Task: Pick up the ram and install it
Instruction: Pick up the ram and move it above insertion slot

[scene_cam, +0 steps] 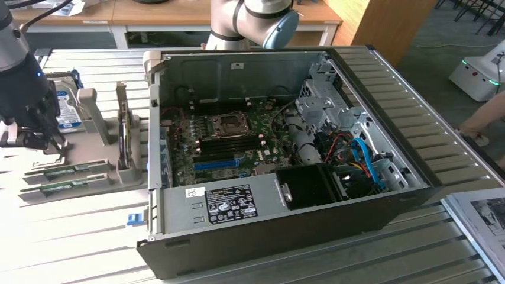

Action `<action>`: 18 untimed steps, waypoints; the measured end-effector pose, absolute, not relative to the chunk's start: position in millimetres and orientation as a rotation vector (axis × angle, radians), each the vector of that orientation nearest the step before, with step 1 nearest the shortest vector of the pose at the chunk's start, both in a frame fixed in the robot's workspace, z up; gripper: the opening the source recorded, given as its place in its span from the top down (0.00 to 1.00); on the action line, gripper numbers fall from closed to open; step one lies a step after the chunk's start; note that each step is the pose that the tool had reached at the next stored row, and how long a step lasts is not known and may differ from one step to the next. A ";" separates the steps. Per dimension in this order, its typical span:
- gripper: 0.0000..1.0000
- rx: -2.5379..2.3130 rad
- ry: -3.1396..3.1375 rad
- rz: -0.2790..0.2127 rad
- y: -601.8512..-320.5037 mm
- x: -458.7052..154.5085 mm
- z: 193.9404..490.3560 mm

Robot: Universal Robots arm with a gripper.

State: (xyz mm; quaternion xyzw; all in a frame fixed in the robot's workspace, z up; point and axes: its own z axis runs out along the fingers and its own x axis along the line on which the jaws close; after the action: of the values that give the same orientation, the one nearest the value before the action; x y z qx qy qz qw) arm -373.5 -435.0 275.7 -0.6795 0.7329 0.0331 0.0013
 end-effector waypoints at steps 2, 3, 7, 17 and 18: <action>0.71 -2.133 2.301 0.104 -435.0 -373.5 273.9; 0.71 -2.133 2.301 0.104 -435.0 -373.5 273.0; 0.71 -2.133 2.301 0.104 -435.0 -373.5 269.3; 0.71 -2.133 2.301 0.104 -435.1 -373.5 264.1; 0.71 -2.133 2.301 0.104 -435.0 -373.5 264.1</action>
State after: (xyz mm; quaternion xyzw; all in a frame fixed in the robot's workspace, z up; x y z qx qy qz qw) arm -373.5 -435.0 264.1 -0.6795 0.7329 0.0331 0.0012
